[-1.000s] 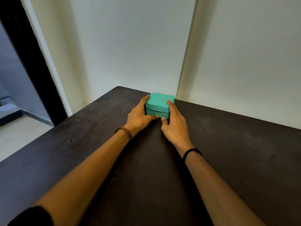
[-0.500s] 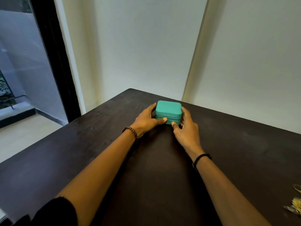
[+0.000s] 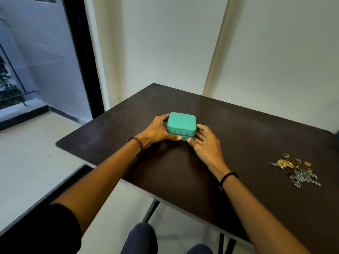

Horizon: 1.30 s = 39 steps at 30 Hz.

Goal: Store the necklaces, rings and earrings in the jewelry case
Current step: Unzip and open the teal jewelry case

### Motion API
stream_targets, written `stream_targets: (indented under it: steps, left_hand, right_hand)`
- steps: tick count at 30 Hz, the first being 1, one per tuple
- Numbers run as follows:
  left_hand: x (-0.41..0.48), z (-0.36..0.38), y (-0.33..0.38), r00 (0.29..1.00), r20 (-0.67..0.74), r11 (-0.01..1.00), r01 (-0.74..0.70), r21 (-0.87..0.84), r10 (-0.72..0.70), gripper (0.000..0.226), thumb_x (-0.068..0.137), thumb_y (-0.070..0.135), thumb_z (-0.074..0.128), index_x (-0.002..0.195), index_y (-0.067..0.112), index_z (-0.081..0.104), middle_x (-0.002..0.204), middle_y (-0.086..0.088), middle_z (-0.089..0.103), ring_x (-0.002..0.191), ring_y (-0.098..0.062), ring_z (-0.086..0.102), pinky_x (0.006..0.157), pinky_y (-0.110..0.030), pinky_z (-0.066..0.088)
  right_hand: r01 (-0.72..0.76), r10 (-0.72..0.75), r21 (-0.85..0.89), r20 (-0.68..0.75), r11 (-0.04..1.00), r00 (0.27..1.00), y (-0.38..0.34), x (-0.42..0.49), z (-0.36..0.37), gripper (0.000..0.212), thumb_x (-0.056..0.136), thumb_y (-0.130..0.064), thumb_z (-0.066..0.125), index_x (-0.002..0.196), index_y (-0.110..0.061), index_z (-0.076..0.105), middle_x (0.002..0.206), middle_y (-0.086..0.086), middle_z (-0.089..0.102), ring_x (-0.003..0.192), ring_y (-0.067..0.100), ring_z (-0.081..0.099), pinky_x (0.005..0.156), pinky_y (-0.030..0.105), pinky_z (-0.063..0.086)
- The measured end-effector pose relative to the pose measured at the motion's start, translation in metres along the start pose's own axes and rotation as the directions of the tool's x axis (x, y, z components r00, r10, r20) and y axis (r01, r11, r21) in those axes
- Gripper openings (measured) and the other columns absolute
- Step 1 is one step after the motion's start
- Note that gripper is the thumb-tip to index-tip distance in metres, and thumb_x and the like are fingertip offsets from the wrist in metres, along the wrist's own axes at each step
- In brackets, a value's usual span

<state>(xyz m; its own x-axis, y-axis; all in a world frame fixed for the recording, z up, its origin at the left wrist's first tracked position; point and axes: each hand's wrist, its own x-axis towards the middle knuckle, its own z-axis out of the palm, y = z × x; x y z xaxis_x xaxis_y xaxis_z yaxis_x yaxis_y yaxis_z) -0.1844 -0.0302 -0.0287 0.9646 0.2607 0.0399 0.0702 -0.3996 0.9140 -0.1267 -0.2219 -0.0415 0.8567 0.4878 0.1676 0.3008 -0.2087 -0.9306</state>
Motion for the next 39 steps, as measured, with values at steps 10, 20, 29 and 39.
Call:
stream_targets:
  steps: [10,20,29,39]
  left_hand:
    - [-0.096,-0.031,-0.018,0.993,-0.087,0.996,0.079,0.038,-0.075,0.105,0.058,0.028,0.094,0.144,0.024,0.033,0.139,0.007,0.049,0.119,-0.011,0.052,0.109,-0.038,0.044]
    - [-0.109,-0.05,-0.032,0.991,-0.132,0.941,0.052,0.333,-0.007,0.11,0.06,0.054,0.087,0.15,0.036,0.026,0.126,0.012,0.047,0.122,-0.006,0.033,0.115,-0.038,0.006]
    - [-0.108,-0.054,-0.039,0.994,-0.105,0.993,0.007,0.12,0.006,0.102,0.055,0.046,0.093,0.141,0.041,0.038,0.125,0.023,0.057,0.119,0.002,0.05,0.116,-0.038,0.033]
    - [-0.114,-0.057,-0.029,1.0,-0.01,0.987,0.016,-0.163,-0.018,0.048,0.075,0.036,0.076,0.119,0.035,0.057,0.109,0.02,0.072,0.105,-0.002,0.067,0.085,-0.016,0.053]
  right_hand:
    - [0.044,-0.043,-0.004,0.14,0.999,0.989,-0.019,-0.067,0.026,0.047,0.093,0.003,0.059,0.133,-0.022,0.058,0.128,-0.011,0.062,0.12,0.001,0.06,0.093,0.017,0.053]
    - [-0.047,0.05,-0.025,0.121,0.999,0.991,-0.022,-0.022,0.057,0.03,0.102,-0.006,0.053,0.128,-0.018,0.06,0.122,-0.007,0.067,0.111,0.004,0.063,0.088,0.016,0.05]
    - [0.035,-0.006,-0.078,0.346,0.996,0.938,-0.027,0.01,0.056,0.054,0.09,0.02,0.041,0.124,-0.013,0.067,0.122,-0.001,0.069,0.118,0.009,0.062,0.103,0.027,0.05]
    - [-0.189,0.067,0.251,0.427,0.949,0.902,-0.023,0.001,0.044,0.024,0.102,-0.001,0.052,0.121,-0.007,0.066,0.127,0.019,0.068,0.114,0.029,0.061,0.108,0.046,0.044]
